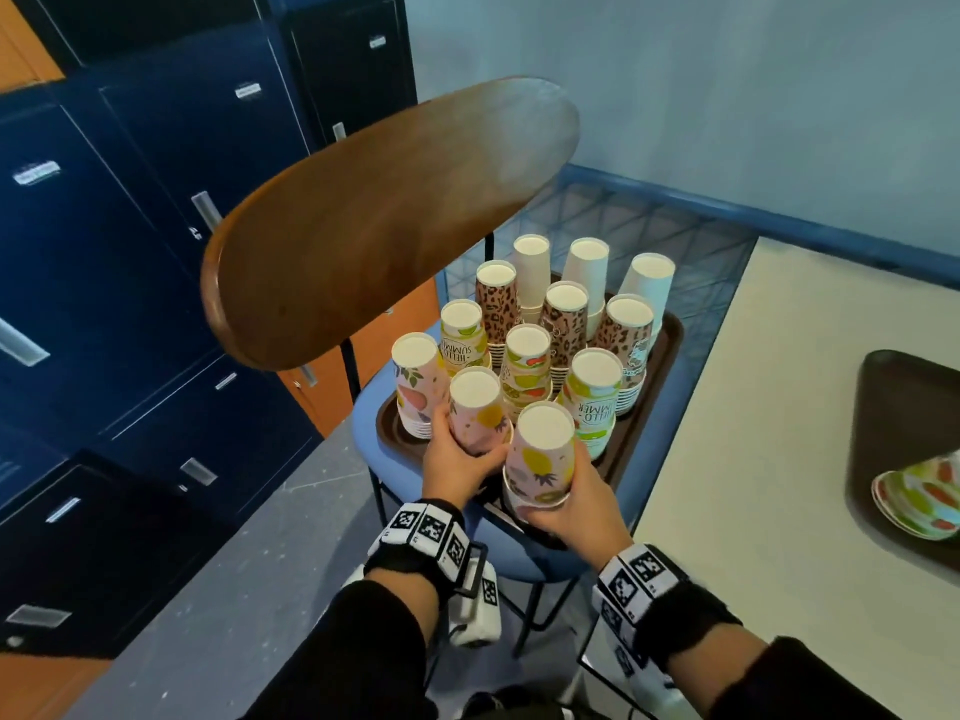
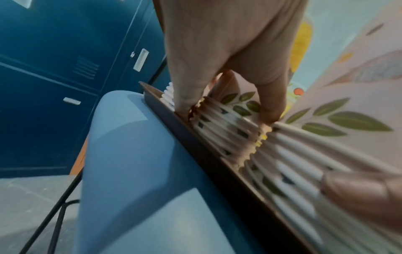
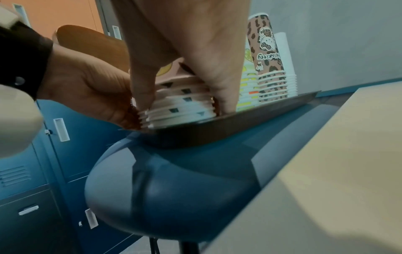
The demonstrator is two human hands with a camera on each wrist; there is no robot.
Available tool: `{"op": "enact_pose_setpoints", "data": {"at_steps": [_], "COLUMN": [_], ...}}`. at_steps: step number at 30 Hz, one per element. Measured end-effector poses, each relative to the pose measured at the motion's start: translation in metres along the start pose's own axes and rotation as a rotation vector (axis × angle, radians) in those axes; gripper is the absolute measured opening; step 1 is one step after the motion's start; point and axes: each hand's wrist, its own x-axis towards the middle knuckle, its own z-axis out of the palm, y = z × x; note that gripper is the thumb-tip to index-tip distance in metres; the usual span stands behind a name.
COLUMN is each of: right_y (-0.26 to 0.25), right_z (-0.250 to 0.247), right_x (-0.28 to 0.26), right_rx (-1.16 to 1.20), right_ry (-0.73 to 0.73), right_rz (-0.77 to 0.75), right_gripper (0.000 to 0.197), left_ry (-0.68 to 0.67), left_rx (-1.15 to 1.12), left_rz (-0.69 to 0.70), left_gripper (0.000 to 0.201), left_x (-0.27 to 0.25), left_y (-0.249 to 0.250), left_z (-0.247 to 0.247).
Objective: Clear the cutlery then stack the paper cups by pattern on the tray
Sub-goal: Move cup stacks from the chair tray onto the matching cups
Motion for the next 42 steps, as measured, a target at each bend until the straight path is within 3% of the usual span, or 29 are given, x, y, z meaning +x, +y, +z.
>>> {"op": "enact_pose_setpoints", "data": {"at_steps": [6,11,16,21,27,34,42], "right_y": [-0.008,-0.020,-0.028,-0.031,-0.012,0.004,0.035], "right_z": [-0.012,-0.045,-0.083,-0.124,-0.186,-0.269,-0.353], "right_x": [-0.016,-0.046,-0.077,-0.110,-0.150,-0.195,-0.225], "right_rx": [-0.003,0.090,0.146,0.160,0.201,0.192,0.182], "right_ry": [0.098,0.216,0.387,0.540,0.704,0.715,0.686], "right_rz": [0.032,0.053,0.037,0.045,0.095,0.048,0.015], "right_gripper": [0.075,0.068,0.063,0.061,0.075,0.062,0.070], "left_ry": [-0.015,-0.047,-0.178,-0.319,-0.451,-0.450,-0.417], "left_rx": [-0.034,-0.034,-0.113,-0.176,-0.183,-0.179,-0.237], "left_rz": [0.070,0.227,0.338,0.392,0.403,0.347,0.352], "left_gripper": [0.087,0.067,0.079,0.073,0.075,0.075,0.068], "left_x": [-0.004,-0.025,-0.043,-0.065,-0.095,-0.140,-0.173], "left_y": [0.010,0.030,0.052,0.078,0.104,0.120,0.160], "left_z": [0.000,0.006,0.034,0.085,0.151,0.239,0.331]}}
